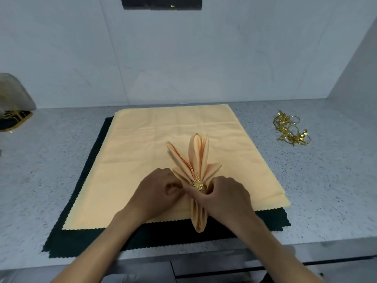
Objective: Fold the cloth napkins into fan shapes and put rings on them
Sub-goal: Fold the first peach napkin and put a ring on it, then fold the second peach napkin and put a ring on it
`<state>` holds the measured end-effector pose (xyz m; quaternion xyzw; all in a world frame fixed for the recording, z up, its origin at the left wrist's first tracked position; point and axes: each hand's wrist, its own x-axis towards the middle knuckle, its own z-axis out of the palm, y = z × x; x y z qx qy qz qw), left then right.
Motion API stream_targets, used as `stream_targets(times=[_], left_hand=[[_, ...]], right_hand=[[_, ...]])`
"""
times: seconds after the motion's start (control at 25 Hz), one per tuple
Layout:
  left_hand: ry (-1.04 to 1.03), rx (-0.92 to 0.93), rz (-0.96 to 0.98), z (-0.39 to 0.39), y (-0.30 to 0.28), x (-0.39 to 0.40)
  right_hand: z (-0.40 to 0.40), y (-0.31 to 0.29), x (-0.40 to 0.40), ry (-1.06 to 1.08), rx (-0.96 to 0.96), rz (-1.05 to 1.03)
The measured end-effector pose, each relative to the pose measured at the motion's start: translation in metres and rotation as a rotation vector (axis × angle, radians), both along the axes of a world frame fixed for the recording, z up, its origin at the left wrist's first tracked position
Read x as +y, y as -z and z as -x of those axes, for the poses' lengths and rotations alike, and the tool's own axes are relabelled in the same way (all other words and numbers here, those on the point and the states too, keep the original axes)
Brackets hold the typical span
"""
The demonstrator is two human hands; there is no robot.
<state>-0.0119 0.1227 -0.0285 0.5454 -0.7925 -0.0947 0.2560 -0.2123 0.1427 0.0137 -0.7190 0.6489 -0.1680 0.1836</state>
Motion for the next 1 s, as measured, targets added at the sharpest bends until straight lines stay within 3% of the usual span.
stream_targets(times=[0.2, 0.36, 0.56, 1.0], left_hand=[[0.064, -0.008, -0.051, 0.035, -0.004, -0.007], [0.011, -0.235, -0.102, 0.058, -0.004, -0.04], [-0.075, -0.247, -0.073, 0.082, 0.001, -0.083], [-0.105, -0.257, -0.04, 0.085, 0.006, -0.097]], right_hand=[[0.006, 0.012, -0.021, 0.13, -0.097, 0.066], [0.049, 0.022, -0.072, 0.312, 0.018, 0.154], [0.097, 0.027, -0.149, 0.443, 0.105, 0.256], [0.119, 0.026, -0.301, 0.454, 0.139, 0.291]])
